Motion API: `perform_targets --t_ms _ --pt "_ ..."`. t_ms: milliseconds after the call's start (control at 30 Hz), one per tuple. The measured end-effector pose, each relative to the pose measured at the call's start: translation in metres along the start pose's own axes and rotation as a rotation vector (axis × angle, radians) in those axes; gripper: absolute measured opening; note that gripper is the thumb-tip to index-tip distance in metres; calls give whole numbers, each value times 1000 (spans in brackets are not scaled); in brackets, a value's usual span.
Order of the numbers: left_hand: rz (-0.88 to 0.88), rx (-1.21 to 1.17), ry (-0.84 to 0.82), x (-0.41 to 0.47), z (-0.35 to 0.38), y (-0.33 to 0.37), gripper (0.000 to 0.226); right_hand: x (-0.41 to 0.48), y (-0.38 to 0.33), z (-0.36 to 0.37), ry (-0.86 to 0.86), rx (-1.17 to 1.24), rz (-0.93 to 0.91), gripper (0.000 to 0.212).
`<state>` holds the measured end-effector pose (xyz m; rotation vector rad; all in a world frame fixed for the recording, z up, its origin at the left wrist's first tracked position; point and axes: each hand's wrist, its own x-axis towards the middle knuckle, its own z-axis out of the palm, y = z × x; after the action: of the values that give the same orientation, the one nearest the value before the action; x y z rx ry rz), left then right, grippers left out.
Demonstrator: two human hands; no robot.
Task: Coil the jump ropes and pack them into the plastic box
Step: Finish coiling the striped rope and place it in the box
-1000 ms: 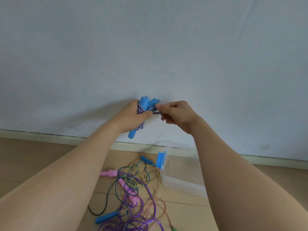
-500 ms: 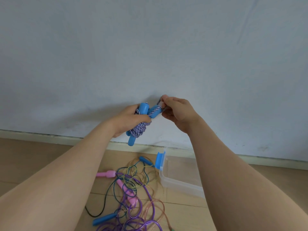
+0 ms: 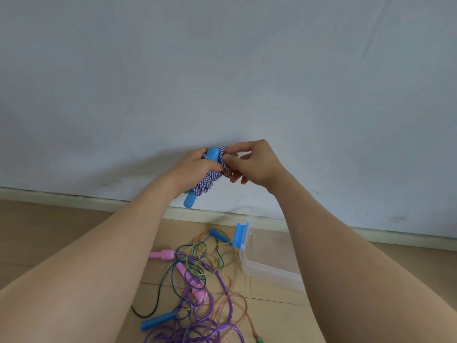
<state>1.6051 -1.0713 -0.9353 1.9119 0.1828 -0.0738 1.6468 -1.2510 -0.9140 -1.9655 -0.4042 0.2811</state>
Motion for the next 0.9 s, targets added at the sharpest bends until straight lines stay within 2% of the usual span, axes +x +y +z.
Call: perform_targets --t_ms 67,167,233,367,533,667,800,900 --pt "-40 -55 30 0 -2 3 28 1 -1 2 16 5 -7 15" --pt "-38 -67 70 1 -1 5 40 3 -4 6 11 15 -20 38" --pt "-5 -46 106 2 -1 3 43 1 -6 7 -34 14 -27 41" --pt "-29 -142 205 6 -1 2 38 -1 -12 5 -117 76 -3 39" --pt "-61 -334 255 10 -2 4 25 0 -13 10 -181 97 69 60" --pt "-66 -341 259 12 -1 3 16 3 -11 11 -190 117 143 75" --pt "-141 -383 302 14 0 8 15 2 -9 5 -219 174 200 71" --pt "-208 -444 281 16 -1 8 25 0 -5 -1 -282 179 175 44"
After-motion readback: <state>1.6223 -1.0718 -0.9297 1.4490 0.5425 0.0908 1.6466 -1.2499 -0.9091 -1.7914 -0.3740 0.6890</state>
